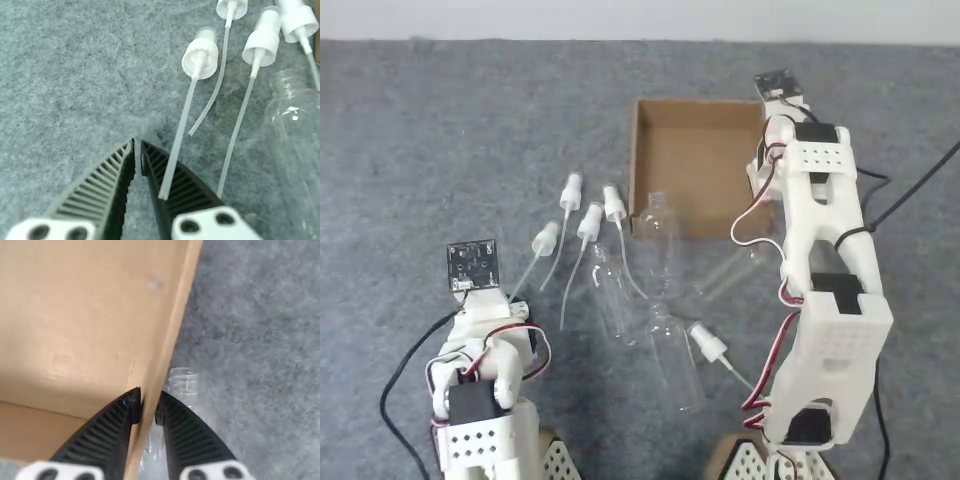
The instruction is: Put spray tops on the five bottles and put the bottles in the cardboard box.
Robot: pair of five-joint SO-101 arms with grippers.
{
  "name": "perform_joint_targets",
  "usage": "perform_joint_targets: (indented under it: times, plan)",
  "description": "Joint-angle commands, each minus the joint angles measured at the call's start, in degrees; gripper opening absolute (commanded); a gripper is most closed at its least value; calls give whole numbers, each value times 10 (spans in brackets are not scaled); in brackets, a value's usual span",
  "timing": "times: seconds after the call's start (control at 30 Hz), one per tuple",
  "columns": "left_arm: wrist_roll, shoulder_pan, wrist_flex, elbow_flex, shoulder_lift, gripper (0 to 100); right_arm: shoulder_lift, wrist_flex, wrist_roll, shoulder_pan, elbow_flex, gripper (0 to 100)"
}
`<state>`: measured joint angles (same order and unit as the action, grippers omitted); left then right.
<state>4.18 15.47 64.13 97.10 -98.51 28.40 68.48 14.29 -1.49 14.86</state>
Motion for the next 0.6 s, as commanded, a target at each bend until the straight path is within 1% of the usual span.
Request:
perform_joint_targets:
  times: [0.0,0.2,0.33,0.43,0.5,0.57]
  plan:
    - [1,3,-3,-2,-4,12,-16,18,18,-5,-1,6]
    - [1,3,-3,-2,-4,12,-58,13,26,-21,-57,6]
    - [1,3,-3,-2,-4,12,-102,-28,31,-25,-103,9]
    - [1,3,-3,-2,-4,12,-119,-29,31,-23,-113,16]
    - [1,3,-3,-2,-4,12,-127,-27,31,-23,-114,56]
    - [1,3,-3,-2,-4,12,-132,-15,33,-24,-110,119]
